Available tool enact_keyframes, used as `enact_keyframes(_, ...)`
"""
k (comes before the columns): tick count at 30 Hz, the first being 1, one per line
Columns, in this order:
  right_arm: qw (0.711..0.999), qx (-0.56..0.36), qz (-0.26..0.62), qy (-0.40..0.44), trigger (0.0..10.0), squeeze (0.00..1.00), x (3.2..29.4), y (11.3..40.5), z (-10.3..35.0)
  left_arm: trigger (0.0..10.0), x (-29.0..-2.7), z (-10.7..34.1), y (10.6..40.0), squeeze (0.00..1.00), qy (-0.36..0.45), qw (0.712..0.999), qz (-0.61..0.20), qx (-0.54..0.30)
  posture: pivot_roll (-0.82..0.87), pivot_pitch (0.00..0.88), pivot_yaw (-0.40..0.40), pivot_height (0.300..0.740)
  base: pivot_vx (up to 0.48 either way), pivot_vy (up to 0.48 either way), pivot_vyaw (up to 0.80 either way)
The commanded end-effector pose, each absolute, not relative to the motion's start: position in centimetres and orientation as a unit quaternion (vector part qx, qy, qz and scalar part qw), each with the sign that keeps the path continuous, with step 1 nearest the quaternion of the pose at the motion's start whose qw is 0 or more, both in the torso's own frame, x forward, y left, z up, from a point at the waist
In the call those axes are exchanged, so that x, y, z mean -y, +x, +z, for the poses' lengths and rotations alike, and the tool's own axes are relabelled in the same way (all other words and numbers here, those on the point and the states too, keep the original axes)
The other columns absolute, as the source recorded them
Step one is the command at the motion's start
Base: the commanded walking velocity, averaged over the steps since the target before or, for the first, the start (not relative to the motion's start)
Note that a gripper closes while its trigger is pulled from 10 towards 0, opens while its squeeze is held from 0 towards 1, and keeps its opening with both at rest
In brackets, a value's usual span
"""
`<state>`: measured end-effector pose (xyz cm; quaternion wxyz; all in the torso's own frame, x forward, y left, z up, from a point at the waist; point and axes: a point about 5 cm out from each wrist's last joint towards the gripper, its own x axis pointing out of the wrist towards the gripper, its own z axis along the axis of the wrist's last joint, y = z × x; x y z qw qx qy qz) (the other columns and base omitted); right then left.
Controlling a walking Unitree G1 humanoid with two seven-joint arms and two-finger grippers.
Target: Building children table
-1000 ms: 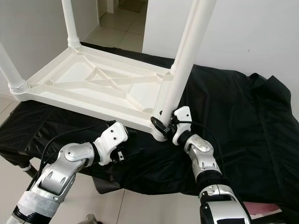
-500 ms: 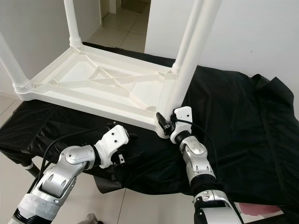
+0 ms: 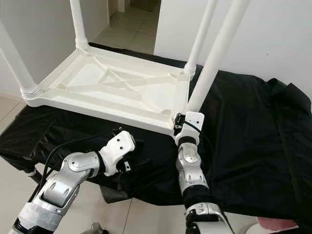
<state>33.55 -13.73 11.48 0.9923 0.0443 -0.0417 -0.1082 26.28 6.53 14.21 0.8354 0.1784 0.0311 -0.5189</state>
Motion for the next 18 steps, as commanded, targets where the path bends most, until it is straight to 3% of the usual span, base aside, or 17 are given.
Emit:
enact_keyframes(1, 0.993, -0.003, -0.115, 0.025, 10.0, 0.00, 14.2, 32.8, 9.4, 10.0, -6.4, 14.1, 26.2, 0.00, 0.180, 0.846, -0.501, -0.031, 0.08, 0.042, -0.121, 0.740, 0.000, 0.000, 0.00)
enact_keyframes(4, 0.993, 0.006, -0.112, 0.021, 10.0, 0.00, 14.3, 32.8, 9.5, 10.0, -6.4, 14.1, 26.2, 0.00, 0.181, 0.846, -0.501, -0.031, 0.08, 0.041, -0.123, 0.740, 0.000, 0.000, 0.00)
enact_keyframes(5, 0.993, 0.009, -0.114, 0.024, 10.0, 1.00, 14.4, 32.7, 9.5, 10.0, -6.5, 14.1, 26.2, 0.00, 0.182, 0.846, -0.500, -0.030, 0.09, 0.036, -0.128, 0.740, 0.000, 0.000, 0.00)
enact_keyframes(18, 0.994, 0.068, -0.080, 0.008, 10.0, 1.00, 14.2, 31.7, 11.1, 10.0, -6.9, 14.8, 26.7, 0.00, 0.175, 0.856, -0.486, -0.020, 0.09, 0.027, -0.135, 0.740, 0.000, 0.000, 0.00)
